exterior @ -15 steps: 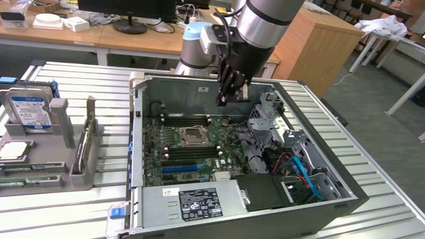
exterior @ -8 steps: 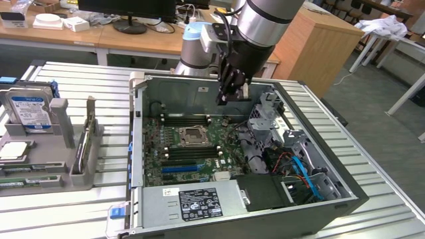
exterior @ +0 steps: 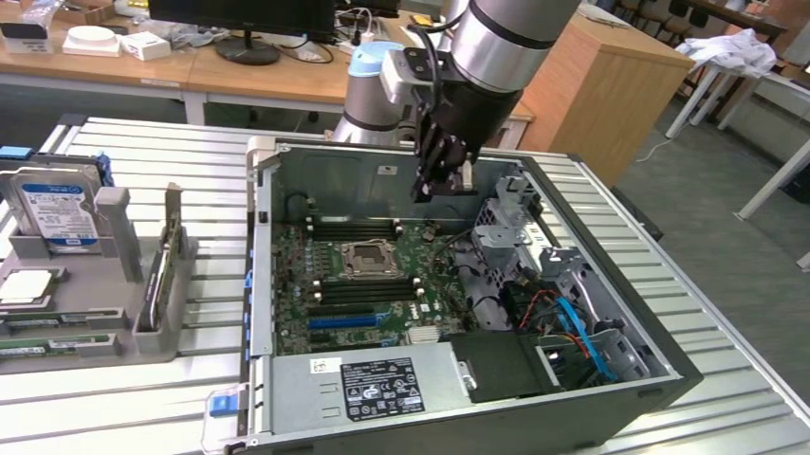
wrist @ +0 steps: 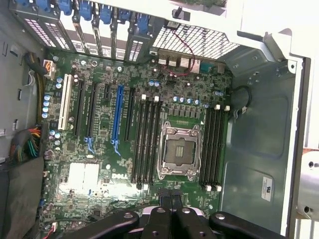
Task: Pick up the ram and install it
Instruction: 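Press down the ram until it locks into place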
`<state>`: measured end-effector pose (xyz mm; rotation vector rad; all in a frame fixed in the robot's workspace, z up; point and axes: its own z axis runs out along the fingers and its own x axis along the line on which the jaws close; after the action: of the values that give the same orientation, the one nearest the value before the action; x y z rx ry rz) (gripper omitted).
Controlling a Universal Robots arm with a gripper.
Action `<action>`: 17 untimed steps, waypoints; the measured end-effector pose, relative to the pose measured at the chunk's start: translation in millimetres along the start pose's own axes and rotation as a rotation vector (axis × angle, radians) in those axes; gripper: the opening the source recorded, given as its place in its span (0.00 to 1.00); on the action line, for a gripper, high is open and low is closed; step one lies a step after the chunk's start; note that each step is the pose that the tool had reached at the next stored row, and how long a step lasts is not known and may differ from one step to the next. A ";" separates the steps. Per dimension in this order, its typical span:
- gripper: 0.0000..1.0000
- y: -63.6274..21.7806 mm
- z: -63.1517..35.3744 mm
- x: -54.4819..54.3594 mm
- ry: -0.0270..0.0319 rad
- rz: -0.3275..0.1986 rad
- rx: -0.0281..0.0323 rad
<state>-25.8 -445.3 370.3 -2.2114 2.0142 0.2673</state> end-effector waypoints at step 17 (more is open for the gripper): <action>0.10 -0.5 25.8 5.9 -0.0021 0.000 0.0001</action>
<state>-25.8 -445.3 343.8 -2.2102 2.0131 0.2693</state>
